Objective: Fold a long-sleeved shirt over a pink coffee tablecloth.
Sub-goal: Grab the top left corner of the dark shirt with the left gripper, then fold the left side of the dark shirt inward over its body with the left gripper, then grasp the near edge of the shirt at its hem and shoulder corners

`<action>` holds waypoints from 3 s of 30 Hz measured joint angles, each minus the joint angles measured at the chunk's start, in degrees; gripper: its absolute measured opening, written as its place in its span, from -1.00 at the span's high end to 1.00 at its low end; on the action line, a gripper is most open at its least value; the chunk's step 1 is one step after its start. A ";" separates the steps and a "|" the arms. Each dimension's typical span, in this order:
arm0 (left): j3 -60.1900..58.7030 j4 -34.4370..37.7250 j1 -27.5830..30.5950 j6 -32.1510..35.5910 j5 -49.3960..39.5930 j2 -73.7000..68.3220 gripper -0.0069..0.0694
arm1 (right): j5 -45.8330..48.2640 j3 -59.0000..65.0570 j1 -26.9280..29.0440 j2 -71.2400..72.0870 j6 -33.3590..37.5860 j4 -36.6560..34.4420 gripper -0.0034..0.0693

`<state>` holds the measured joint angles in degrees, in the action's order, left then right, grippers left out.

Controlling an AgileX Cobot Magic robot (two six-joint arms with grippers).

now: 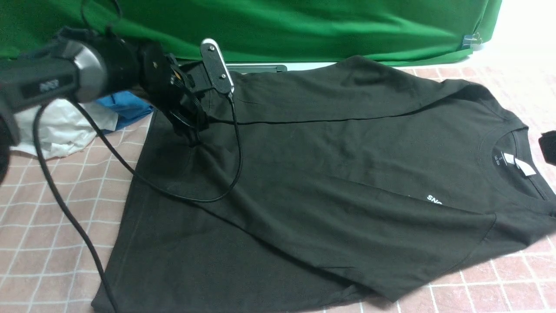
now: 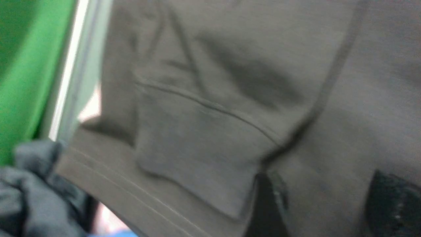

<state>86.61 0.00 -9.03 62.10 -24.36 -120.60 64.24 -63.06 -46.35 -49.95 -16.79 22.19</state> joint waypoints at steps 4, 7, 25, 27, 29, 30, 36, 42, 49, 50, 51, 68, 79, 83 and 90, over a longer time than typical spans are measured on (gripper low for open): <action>0.05 -3.19 0.00 0.00 5.09 -2.93 -0.39 | 0.00 0.00 0.00 0.00 -1.23 -2.02 0.26; 0.18 -4.03 0.00 0.00 7.35 -3.89 -0.34 | 0.00 0.00 0.00 0.00 -1.30 -3.39 0.26; 0.35 -4.42 -0.04 0.02 11.71 -3.36 0.72 | -0.79 0.00 0.00 0.00 -3.57 -5.88 0.26; 0.35 -2.79 -0.36 0.02 6.79 -0.63 0.72 | -0.79 0.00 0.00 0.00 -3.46 -6.33 0.26; 0.35 -2.25 -0.63 0.02 3.46 1.21 0.72 | -0.79 0.00 0.00 0.00 -3.09 -6.45 0.26; 0.37 -2.09 -0.78 0.02 2.21 1.80 0.72 | -0.79 0.00 0.00 0.00 -2.78 -6.51 0.26; 0.05 -7.15 -2.33 -1.96 -11.31 4.25 0.72 | -0.79 0.00 0.00 0.00 -0.42 -6.78 0.26; -3.97 -15.67 -5.55 -10.40 -13.95 7.04 0.72 | -0.79 0.00 0.00 0.00 1.39 -6.78 0.26; -9.87 -18.08 -6.49 -15.34 -16.01 11.74 0.72 | -0.68 0.00 0.00 0.00 2.47 -6.78 0.26; -10.01 -18.05 -6.49 -15.39 -16.00 11.87 0.72 | -0.68 0.00 0.00 0.00 2.53 -6.78 0.26; -10.89 -18.11 -6.49 -15.57 -16.36 12.77 0.72 | -0.68 0.00 0.00 0.00 2.81 -6.78 0.26; -12.79 -7.73 -6.49 -16.90 -25.36 14.63 -0.06 | -4.31 5.13 0.00 0.00 3.64 -6.95 0.26; -22.23 2.96 -7.45 -12.68 -30.75 28.48 -0.57 | -2.08 6.05 0.00 0.83 4.06 -7.08 0.27; -33.20 5.02 -7.56 -4.13 -30.89 34.83 -0.17 | -2.18 6.85 0.00 2.43 5.26 -7.19 0.27; -44.61 4.29 -7.46 2.21 -30.76 40.07 -0.01 | -4.19 9.26 0.00 2.92 7.24 -7.19 0.27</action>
<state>41.99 4.29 -16.49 64.31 -55.12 -80.53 60.06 -53.80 -46.35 -47.03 -9.54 15.00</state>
